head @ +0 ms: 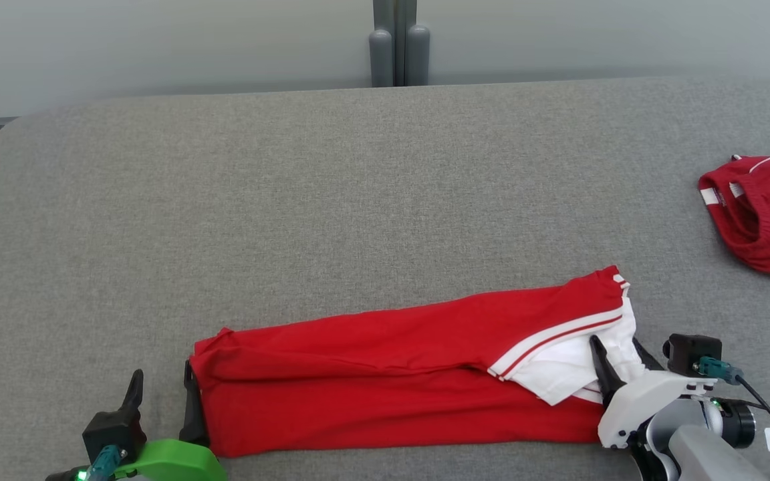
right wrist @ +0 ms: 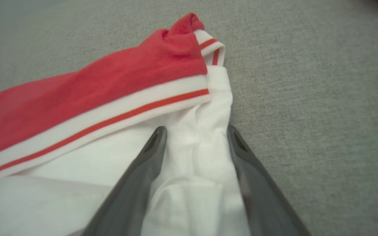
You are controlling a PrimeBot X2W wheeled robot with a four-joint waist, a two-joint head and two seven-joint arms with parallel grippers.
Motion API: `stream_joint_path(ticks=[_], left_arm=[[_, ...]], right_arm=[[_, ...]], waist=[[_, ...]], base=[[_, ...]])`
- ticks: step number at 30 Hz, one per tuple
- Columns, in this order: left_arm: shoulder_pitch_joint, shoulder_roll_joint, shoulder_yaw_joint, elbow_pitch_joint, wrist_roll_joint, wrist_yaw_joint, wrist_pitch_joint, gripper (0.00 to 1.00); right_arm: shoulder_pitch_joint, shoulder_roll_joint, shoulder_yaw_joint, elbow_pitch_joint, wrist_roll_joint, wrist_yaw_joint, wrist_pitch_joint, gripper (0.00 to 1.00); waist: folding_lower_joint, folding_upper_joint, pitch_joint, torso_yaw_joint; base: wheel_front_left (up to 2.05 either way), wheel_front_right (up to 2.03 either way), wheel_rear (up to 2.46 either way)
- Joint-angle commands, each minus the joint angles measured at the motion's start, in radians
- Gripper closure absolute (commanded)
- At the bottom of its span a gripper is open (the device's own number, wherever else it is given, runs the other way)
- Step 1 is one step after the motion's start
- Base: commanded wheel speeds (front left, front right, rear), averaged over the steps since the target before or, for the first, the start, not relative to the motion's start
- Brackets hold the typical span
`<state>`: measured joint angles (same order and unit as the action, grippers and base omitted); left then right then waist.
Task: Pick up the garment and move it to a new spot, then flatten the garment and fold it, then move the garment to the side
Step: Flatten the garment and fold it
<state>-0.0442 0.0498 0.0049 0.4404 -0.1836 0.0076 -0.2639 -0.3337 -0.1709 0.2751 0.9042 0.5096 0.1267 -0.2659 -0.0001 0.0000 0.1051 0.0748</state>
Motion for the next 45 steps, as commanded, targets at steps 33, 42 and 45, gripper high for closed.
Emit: stream_joint_path(ticks=[33,42,45], left_arm=[[0.016,0.003,-0.054,-0.016,-0.022,0.002,0.000,0.00],[-0.001,0.003,-0.129,0.011,-0.044,-0.010,0.000,0.00],[-0.009,0.003,-0.156,0.013,-0.050,-0.006,0.000,0.00]], right_arm=[[0.032,-0.110,0.198,-0.450,0.058,0.004,0.028,1.00],[-0.052,-0.064,0.508,-0.568,0.118,0.004,0.115,1.00],[-0.097,-0.036,0.581,-0.528,0.129,0.004,0.116,1.00]], waist=[[0.0001,0.0000,-0.034,-0.040],[0.0001,0.0000,-0.041,0.049],[0.0001,0.0000,-0.033,0.100]], base=[[0.00,0.00,0.00],[0.00,0.00,0.00],[0.00,0.00,0.00]])
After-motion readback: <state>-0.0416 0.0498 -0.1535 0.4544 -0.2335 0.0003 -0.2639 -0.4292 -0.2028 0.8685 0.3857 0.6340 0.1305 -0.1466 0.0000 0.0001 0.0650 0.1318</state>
